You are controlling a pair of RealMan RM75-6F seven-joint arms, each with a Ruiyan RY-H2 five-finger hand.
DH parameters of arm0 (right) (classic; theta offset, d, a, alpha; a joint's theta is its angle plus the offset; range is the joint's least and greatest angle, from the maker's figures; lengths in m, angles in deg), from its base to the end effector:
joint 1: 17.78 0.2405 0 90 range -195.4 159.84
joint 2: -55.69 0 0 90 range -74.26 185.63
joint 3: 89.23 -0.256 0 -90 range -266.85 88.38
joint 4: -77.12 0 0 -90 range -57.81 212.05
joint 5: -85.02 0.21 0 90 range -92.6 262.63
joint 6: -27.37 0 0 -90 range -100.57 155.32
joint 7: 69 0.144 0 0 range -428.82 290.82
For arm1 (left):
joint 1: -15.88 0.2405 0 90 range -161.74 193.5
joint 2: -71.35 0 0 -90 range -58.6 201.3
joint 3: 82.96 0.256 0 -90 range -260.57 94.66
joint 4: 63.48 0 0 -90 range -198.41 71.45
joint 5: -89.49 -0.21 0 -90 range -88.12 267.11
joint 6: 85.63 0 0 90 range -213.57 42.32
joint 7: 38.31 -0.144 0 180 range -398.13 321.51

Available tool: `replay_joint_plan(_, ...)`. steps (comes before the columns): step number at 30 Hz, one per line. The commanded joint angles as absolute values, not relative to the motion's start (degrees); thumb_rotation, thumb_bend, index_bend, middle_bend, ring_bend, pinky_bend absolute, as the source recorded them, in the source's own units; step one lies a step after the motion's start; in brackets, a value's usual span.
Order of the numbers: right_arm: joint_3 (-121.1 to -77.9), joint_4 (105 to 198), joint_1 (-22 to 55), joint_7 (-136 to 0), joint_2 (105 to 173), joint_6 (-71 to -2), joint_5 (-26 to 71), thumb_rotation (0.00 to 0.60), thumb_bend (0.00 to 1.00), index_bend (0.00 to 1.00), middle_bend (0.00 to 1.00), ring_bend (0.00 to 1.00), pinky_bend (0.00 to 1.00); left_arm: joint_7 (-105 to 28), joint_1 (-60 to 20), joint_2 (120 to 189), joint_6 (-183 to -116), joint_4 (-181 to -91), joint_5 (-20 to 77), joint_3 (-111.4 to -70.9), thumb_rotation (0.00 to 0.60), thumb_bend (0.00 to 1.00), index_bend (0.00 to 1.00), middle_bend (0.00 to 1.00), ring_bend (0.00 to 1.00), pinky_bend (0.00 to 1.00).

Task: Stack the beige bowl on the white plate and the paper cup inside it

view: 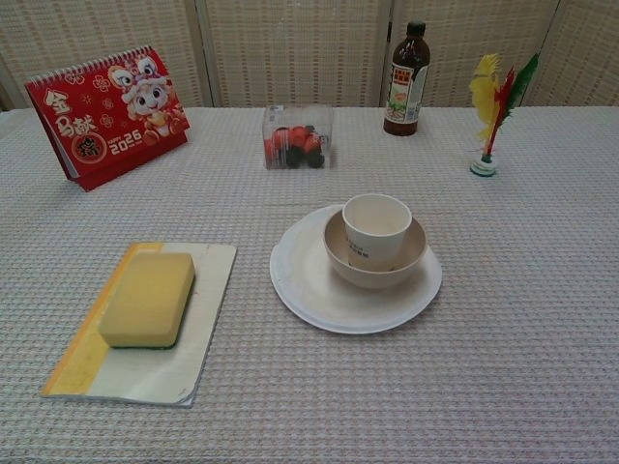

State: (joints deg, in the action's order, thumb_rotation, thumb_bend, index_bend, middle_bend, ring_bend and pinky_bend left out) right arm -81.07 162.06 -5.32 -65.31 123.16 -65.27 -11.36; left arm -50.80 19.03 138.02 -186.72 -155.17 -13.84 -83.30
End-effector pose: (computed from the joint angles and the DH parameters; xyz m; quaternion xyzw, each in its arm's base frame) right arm -0.2916 -0.1797 0.1341 0.6825 -0.3236 0.4353 0.4899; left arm -0.2789 0.1234 0.1612 -0.6242 -0.2452 -0.4239 0.6088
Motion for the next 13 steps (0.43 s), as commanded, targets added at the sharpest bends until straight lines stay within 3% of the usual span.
replay_joint_plan(1, -81.07, 162.45, -5.69, -64.3, 122.35, -64.05, -11.36, 0.6, 0.11, 0.0, 0.0, 0.0, 0.0, -50.8, 18.81, 138.12, -186.13, -155.15, -13.75, -83.12, 0.6, 0.31, 0.0, 0.0, 0.0, 0.26)
replay_joint_plan(13, -82.25, 164.3, -7.61, -67.05, 121.66, -63.61, -12.66, 0.6, 0.11, 0.0, 0.0, 0.0, 0.0, -51.51, 18.44, 138.63, -185.73, -154.74, -13.82, -82.93, 0.6, 0.31, 0.0, 0.0, 0.0, 0.26)
